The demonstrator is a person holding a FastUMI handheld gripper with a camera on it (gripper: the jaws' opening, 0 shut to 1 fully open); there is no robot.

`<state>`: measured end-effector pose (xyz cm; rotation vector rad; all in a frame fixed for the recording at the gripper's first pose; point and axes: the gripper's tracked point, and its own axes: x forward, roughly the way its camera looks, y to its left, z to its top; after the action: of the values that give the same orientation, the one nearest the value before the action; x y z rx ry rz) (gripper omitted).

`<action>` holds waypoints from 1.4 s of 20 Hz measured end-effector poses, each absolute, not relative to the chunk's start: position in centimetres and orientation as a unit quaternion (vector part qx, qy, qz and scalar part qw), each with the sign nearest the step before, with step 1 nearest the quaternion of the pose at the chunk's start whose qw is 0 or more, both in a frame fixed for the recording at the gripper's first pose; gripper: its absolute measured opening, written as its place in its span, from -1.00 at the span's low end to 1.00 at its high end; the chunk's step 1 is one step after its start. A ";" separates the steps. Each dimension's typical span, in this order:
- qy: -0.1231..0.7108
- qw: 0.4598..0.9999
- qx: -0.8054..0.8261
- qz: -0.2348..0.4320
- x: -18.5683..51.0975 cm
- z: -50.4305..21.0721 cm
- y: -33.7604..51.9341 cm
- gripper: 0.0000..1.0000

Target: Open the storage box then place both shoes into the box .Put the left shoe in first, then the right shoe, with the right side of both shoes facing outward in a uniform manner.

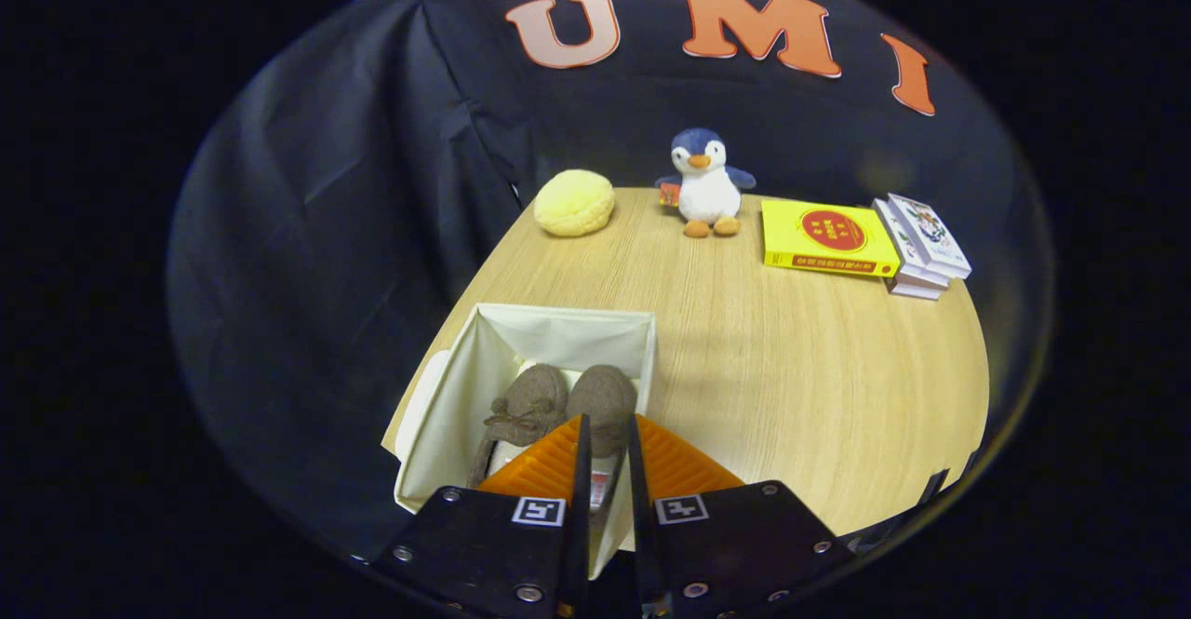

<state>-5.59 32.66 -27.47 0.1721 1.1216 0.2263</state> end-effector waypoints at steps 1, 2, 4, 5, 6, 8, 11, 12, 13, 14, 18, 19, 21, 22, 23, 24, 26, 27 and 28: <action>0.517 0.845 0.081 0.106 -5.3 -26.7 31.4 -0.56; 0.506 0.852 0.082 0.107 -5.0 -25.9 30.2 -0.50; 0.480 0.866 0.085 0.110 -4.4 -24.0 27.9 -0.37; 0.465 0.874 0.085 0.109 -4.1 -23.1 26.4 -0.32; 0.450 0.883 0.085 0.105 -3.8 -22.2 25.0 -0.22; 0.415 0.902 0.080 0.095 -3.0 -20.4 21.6 -0.04; 0.362 0.926 0.074 0.073 -2.0 -18.0 16.6 0.18; 0.350 0.932 0.070 0.069 -2.0 -17.4 15.1 0.28; 0.338 0.937 0.067 0.060 -1.9 -16.8 13.4 0.38; 0.325 0.942 0.066 0.052 -1.9 -16.2 11.8 0.48; 0.260 0.963 0.072 0.023 -1.6 -13.0 6.4 0.75; 0.244 0.967 0.068 0.015 -1.7 -12.2 5.1 0.78; 0.209 0.976 0.057 0.001 -1.5 -10.5 2.6 0.87; 0.194 0.979 0.055 -0.007 -1.7 -9.7 1.5 0.91; 0.180 0.982 0.054 -0.012 -1.9 -9.0 0.6 0.93; 0.168 0.984 0.054 -0.016 -2.0 -8.4 -0.2 0.94; 0.149 0.987 0.052 -0.022 -2.3 -7.6 -1.5 0.94; 0.142 0.988 0.052 -0.024 -2.4 -7.3 -2.0 0.94; 0.138 0.989 0.052 -0.026 -2.6 -7.0 -2.5 0.94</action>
<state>-2.58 -2.47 -7.05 0.1049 0.2763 -0.0525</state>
